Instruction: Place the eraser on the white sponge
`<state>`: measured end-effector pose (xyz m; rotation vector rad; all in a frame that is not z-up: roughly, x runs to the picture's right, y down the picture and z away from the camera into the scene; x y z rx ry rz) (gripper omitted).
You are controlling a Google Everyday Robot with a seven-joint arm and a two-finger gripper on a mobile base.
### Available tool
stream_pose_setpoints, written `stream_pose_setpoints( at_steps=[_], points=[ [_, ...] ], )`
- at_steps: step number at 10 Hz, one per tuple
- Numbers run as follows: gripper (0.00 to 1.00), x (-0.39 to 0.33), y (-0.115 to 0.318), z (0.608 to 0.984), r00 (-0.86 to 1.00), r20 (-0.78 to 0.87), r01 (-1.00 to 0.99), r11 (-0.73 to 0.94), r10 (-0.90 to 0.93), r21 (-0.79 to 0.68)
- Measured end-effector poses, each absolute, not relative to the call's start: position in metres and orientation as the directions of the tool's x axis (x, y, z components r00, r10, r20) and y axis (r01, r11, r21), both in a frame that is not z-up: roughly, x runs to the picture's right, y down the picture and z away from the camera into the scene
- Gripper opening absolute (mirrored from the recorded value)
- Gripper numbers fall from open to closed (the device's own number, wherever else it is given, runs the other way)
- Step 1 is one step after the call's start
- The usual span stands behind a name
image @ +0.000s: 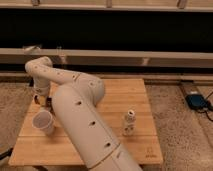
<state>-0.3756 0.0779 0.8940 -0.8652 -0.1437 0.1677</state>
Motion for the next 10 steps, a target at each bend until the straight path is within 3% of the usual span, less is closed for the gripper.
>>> stream_pose_setpoints(
  at_steps=[10],
  points=[
    [0.8, -0.3757, 0.0666, 0.8964, 0.965, 0.043, -0.143, 0.655, 0.259, -0.742]
  ],
)
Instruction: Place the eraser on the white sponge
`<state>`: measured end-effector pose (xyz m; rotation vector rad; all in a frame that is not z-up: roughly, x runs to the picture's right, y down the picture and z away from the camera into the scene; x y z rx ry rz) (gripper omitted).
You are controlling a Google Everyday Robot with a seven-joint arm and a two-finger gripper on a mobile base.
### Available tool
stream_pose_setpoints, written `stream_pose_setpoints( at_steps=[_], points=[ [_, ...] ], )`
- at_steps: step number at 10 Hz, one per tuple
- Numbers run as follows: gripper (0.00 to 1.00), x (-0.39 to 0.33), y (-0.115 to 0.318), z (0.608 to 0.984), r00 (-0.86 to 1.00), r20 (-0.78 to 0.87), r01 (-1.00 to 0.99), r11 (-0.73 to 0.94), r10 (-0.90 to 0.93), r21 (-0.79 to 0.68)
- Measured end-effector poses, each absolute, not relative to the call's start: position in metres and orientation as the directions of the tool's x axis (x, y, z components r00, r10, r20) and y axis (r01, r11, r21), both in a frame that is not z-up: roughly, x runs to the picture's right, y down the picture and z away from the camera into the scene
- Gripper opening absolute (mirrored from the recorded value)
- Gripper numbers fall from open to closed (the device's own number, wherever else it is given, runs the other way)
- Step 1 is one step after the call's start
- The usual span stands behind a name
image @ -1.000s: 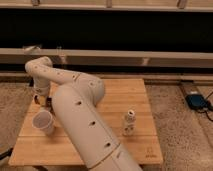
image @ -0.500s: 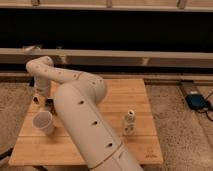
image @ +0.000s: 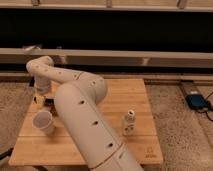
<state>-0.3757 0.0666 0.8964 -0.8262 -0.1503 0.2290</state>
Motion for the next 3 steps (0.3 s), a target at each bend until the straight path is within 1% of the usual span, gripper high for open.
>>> stream_pose_setpoints(
  at_steps=[3],
  points=[
    [0.8, -0.3704, 0.062, 0.8977, 0.959, 0.038, -0.162, 0.657, 0.279, -0.736]
  ],
)
